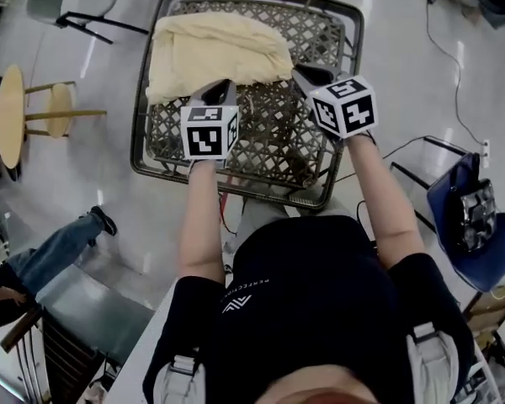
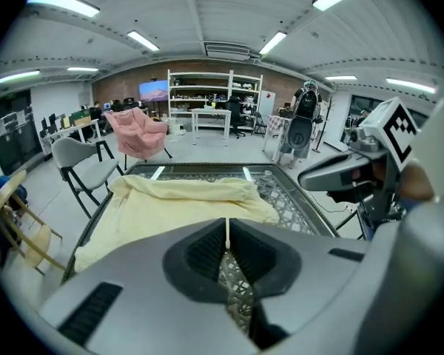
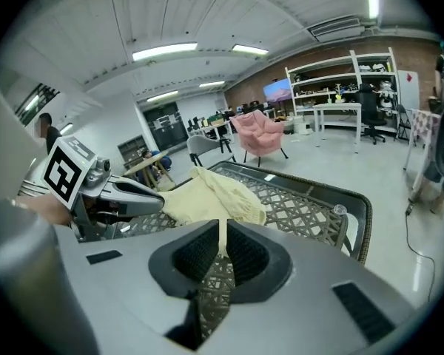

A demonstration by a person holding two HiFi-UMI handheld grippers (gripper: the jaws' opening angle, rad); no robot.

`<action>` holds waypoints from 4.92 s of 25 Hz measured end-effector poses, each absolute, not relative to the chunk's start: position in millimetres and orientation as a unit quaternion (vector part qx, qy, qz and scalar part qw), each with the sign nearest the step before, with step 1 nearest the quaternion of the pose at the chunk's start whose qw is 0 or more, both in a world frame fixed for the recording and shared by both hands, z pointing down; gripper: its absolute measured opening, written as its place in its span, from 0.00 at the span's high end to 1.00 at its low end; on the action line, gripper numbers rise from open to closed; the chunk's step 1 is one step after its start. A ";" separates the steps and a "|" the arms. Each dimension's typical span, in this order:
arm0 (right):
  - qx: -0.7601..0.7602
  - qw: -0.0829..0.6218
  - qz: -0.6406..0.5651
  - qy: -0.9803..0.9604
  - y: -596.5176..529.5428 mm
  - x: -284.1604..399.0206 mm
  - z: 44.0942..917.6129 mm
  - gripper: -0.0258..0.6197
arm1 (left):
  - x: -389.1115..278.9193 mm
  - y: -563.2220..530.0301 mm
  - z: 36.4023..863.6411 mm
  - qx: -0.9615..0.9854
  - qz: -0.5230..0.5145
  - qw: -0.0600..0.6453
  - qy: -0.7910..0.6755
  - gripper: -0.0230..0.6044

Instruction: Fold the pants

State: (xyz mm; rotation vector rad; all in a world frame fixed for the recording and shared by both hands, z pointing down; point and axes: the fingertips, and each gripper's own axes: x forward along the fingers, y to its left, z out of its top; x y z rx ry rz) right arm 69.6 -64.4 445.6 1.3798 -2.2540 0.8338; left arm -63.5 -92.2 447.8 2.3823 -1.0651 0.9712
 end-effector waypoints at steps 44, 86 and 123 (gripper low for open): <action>0.319 0.242 0.263 -0.878 -45.7 87.2 429.6 0.88 | 16.0 10.1 426.7 0.820 0.315 0.199 -0.435 0.93; -0.004 0.332 0.187 -0.924 -150.9 19.3 478.3 0.88 | 30.5 -99.1 500.2 0.741 0.286 0.309 -0.522 0.82; -0.226 0.439 0.060 -0.868 -159.9 41.0 540.9 0.64 | 44.3 -118.3 552.0 0.751 0.309 0.358 -0.461 0.59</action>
